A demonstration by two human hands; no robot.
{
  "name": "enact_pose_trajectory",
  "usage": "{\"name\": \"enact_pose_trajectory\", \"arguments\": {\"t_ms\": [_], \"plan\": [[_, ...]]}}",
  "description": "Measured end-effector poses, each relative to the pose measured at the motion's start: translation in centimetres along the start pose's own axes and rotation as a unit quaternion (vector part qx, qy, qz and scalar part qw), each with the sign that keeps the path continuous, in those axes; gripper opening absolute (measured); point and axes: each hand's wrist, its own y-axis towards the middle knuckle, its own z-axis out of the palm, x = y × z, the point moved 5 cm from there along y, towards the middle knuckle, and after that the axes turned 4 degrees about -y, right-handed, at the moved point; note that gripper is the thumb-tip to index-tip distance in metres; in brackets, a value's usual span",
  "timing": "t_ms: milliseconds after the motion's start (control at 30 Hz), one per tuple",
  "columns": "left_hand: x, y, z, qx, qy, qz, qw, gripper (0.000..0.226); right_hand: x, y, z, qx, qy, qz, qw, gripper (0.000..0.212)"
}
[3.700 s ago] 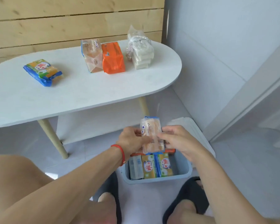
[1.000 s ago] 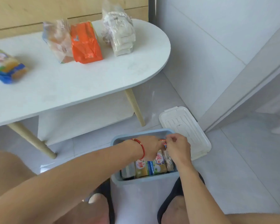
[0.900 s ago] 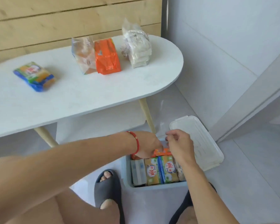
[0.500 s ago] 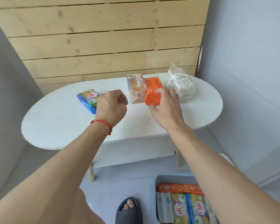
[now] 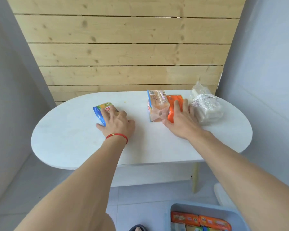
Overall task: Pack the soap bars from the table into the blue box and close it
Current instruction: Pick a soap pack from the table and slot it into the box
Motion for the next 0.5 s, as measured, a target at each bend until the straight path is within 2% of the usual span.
{"name": "enact_pose_trajectory", "arguments": {"t_ms": [67, 200, 300, 367, 433, 500], "plan": [[0.6, -0.2, 0.3, 0.020, 0.008, 0.032, 0.999, 0.026, -0.7, -0.9, -0.9, -0.023, -0.005, -0.035, 0.999, 0.083], [-0.8, -2.7, -0.9, -0.017, 0.060, 0.093, 0.994, 0.024, -2.0, -5.4, -2.7, -0.120, -0.028, -0.147, 0.981, 0.063], [-2.5, -7.1, -1.3, -0.011, 0.036, 0.157, 0.987, 0.015, -3.4, -9.0, -3.6, -0.149, -0.024, -0.219, 0.964, 0.048], [-3.9, -11.5, -0.9, -0.016, -0.010, 0.214, 0.977, 0.010, -5.1, -11.1, -3.4, -0.124, 0.014, -0.241, 0.962, 0.033], [-5.6, -15.8, -0.6, -0.026, -0.086, 0.263, 0.961, 0.027, -6.8, -12.4, -2.6, -0.053, 0.058, -0.228, 0.970, 0.023], [-7.0, -19.4, -0.6, -0.050, -0.167, 0.302, 0.937, 0.031, -8.0, -12.8, -2.1, -0.006, 0.072, -0.217, 0.974, 0.022]]}}
